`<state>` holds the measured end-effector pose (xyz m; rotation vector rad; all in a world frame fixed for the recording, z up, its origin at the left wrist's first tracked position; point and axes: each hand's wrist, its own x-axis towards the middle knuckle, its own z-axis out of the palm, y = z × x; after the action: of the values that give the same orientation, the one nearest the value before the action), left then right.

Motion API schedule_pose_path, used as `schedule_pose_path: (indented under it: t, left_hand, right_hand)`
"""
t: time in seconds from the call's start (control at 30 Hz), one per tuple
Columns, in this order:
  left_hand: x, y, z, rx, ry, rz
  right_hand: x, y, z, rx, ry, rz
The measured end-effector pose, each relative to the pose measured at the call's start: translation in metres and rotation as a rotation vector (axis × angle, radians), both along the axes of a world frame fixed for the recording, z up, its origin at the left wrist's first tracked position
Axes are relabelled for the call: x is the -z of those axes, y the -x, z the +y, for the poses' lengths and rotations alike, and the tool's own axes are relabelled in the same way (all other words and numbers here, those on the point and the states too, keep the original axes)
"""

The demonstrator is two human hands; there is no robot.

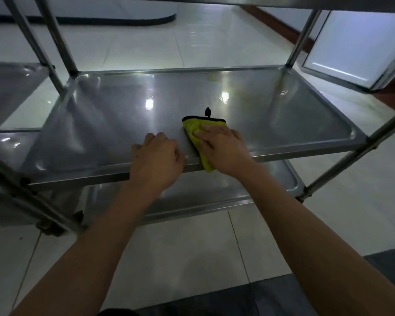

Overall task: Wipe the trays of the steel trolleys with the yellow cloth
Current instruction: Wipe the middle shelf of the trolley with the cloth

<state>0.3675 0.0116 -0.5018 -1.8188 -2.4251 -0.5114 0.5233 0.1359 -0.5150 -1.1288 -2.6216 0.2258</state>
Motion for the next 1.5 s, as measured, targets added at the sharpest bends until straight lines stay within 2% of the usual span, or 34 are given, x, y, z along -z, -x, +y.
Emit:
schedule_pose_path:
  t: [0.1,0.23,0.37,0.6,0.8,0.9,1.03,1.27,1.5]
  left_hand:
    - [-0.002,-0.038,0.034,0.051,0.01,-0.028]
    - [-0.005,-0.073,0.068,0.024,0.028,-0.058]
    - [-0.012,-0.103,0.082,-0.008,0.077,-0.093]
    - [0.004,-0.12,0.082,-0.049,-0.012,-0.052]
    - [0.003,-0.125,0.085,-0.06,-0.001,-0.03]
    - [-0.004,-0.141,0.093,-0.09,0.018,-0.041]
    - [0.004,-0.162,0.108,-0.019,-0.01,-0.03]
    - [0.02,-0.152,0.116,-0.022,-0.075,0.055]
    - [0.011,-0.164,0.13,-0.062,-0.036,0.162]
  right_hand:
    - [0.001,-0.025,0.028,-0.027,-0.02,-0.018]
    - [0.001,-0.053,0.048,-0.075,-0.02,0.049]
    - [0.0,-0.069,0.059,-0.122,0.055,-0.001]
    - [0.007,-0.068,0.063,-0.113,0.127,0.029]
    - [-0.001,-0.079,0.069,-0.126,0.129,-0.017]
    - [-0.005,-0.102,0.082,-0.078,0.096,-0.062]
    - [-0.001,-0.139,0.106,0.002,0.127,-0.055]
    - [-0.009,-0.212,0.149,0.141,0.135,-0.083]
    - [-0.012,-0.277,0.186,0.351,0.176,-0.042]
